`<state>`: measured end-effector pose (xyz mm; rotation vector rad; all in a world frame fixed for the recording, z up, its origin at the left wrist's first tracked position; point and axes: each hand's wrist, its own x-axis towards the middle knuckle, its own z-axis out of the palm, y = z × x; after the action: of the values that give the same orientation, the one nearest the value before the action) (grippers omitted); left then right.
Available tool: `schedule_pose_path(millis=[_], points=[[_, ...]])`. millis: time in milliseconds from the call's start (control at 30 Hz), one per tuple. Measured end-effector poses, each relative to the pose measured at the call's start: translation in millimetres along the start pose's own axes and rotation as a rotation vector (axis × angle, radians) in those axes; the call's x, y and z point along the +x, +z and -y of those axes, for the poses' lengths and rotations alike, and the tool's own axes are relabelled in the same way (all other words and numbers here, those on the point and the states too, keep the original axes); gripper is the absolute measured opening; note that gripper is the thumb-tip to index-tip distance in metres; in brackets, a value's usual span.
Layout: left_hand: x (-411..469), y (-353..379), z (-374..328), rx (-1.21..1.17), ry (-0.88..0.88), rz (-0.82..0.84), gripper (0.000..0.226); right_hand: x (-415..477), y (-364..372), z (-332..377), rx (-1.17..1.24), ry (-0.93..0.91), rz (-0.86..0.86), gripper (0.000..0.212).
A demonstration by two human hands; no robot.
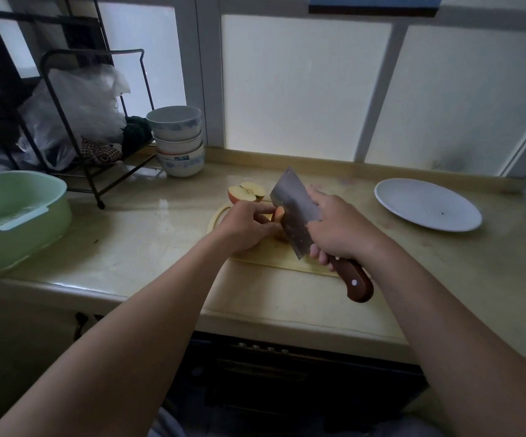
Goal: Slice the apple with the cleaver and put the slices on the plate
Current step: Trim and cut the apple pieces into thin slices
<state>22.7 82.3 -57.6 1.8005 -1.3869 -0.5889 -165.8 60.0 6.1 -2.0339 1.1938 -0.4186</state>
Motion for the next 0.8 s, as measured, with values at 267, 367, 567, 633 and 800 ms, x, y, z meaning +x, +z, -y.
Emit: schedule_pose_path(millis=[267, 367, 567, 633, 800], points=[[1.3, 6.3, 2.2, -0.004, -0.068, -0.128, 0.036, -3.3, 1.2, 1.8, -0.04, -0.063, -0.074, 0.086], [1.8, 7.9, 1.9, -0.064, -0.088, -0.157, 0.034, -0.8, 1.7, 3.7, -0.036, -0.086, -0.102, 0.085], [6.6, 0.3, -7.4, -0.09, -0.264, -0.127, 0.019, 1.0, 11.0, 3.0, -0.073, -0.09, -0.094, 0.084], [7.5, -3.0, -8.8, -0.125, -0.323, -0.1, 0.017, 2.0, 15.6, 3.4, -0.098, -0.092, -0.09, 0.084], [7.4, -6.6, -8.8, -0.221, -0.409, -0.075, 0.015, 3.6, 23.0, 7.2, -0.098, -0.095, -0.094, 0.085]])
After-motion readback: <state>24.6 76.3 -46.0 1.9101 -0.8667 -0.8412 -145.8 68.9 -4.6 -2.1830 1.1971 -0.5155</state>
